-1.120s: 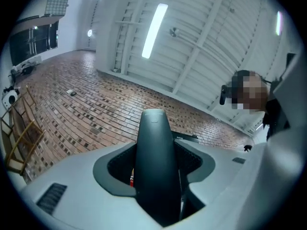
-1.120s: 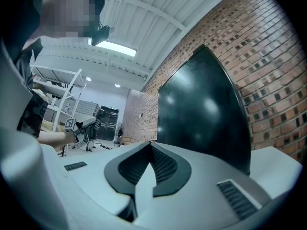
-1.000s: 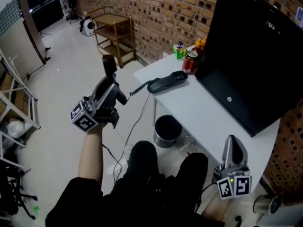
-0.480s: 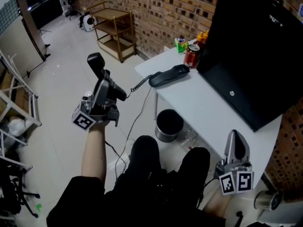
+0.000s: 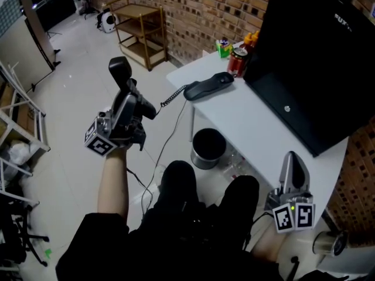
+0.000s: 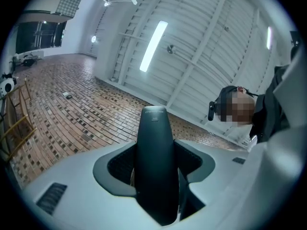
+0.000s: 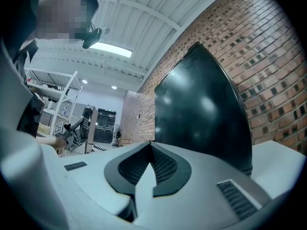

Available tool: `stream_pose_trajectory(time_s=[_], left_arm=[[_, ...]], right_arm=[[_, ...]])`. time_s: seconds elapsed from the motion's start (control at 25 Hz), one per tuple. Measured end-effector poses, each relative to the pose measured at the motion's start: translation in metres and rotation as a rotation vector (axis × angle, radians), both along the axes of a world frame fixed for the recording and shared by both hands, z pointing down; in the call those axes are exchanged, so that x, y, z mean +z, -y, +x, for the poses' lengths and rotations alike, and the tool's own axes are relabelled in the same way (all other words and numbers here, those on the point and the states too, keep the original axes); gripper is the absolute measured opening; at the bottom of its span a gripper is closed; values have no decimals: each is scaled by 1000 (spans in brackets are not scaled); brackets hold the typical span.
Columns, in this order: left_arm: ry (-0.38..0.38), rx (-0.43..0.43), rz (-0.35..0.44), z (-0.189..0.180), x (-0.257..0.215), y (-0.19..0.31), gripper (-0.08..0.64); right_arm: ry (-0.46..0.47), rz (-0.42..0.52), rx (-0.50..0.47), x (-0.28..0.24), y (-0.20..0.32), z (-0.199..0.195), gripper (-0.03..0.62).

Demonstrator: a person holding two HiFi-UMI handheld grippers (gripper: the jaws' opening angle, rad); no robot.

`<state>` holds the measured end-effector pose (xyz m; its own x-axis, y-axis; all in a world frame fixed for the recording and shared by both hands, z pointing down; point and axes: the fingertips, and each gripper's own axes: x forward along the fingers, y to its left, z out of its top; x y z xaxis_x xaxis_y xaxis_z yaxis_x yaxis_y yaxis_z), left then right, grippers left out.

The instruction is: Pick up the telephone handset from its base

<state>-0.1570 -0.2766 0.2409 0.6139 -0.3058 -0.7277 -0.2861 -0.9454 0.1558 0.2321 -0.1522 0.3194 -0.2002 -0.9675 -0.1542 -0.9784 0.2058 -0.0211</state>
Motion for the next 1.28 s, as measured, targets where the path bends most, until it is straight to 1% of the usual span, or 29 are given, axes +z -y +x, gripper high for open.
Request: stream_pose_trajectory(time_s=[0.36, 0.6, 0.72, 0.92, 1.12, 1.28], left_arm=[[-38, 29, -14, -3, 1, 2, 253], [-36, 44, -28, 2, 7, -1, 253], [-17, 38, -31, 4, 10, 0, 253], [-3, 33, -29, 6, 10, 0, 253], [-3, 35, -33, 9, 12, 0, 253], [-2, 34, -43, 9, 15, 1, 253]], right_arm=[[-9, 2, 22, -3, -9, 4, 9], [-21, 4, 40, -3, -18, 8, 9], [-27, 12, 41, -3, -19, 8, 9], [-73, 7, 33, 0, -18, 5, 9], [-53, 33, 36, -3, -18, 8, 9], [-51, 37, 31, -3, -17, 8, 9]])
